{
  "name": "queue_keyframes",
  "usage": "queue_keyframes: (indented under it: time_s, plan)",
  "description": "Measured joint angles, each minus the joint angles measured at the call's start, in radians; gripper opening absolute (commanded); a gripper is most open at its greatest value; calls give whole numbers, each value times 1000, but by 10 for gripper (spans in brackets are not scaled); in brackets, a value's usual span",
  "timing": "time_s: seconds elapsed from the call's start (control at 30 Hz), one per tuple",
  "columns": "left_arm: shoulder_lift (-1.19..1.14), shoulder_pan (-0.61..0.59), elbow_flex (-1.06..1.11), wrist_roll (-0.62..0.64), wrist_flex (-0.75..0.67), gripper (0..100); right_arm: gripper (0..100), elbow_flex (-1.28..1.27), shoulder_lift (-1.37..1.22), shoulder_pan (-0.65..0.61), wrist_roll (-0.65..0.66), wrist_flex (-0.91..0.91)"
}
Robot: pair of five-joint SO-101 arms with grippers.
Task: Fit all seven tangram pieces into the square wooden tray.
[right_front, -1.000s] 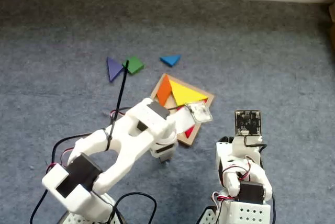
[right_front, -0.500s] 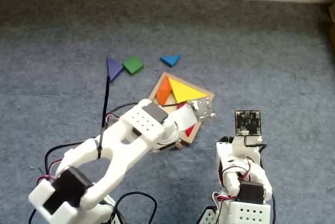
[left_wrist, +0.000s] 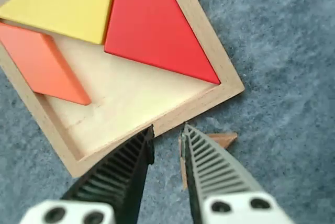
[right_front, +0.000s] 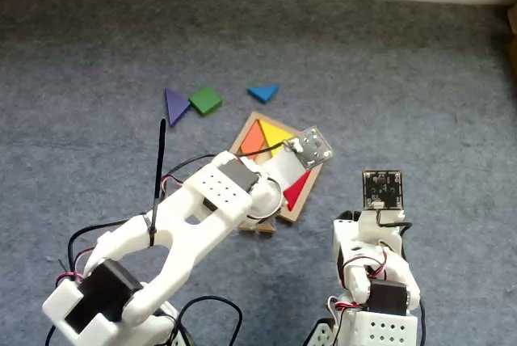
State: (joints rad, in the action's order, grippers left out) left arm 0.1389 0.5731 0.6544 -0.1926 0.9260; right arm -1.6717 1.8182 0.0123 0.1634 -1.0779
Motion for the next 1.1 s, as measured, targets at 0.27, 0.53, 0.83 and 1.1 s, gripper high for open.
queue_keyframes:
  time_s: [0.27,0.53,0.83,1.1]
  plan:
    - [112,-3,9,-31,144,283,44,0,0,0,0,0]
    - [52,-9,52,-31,60,274,44,0,0,0,0,0]
    - [-232,-6,-100,-29,86,168,44,0,0,0,0,0]
    - [-269,-3,-146,-29,115,101,44,0,0,0,0,0]
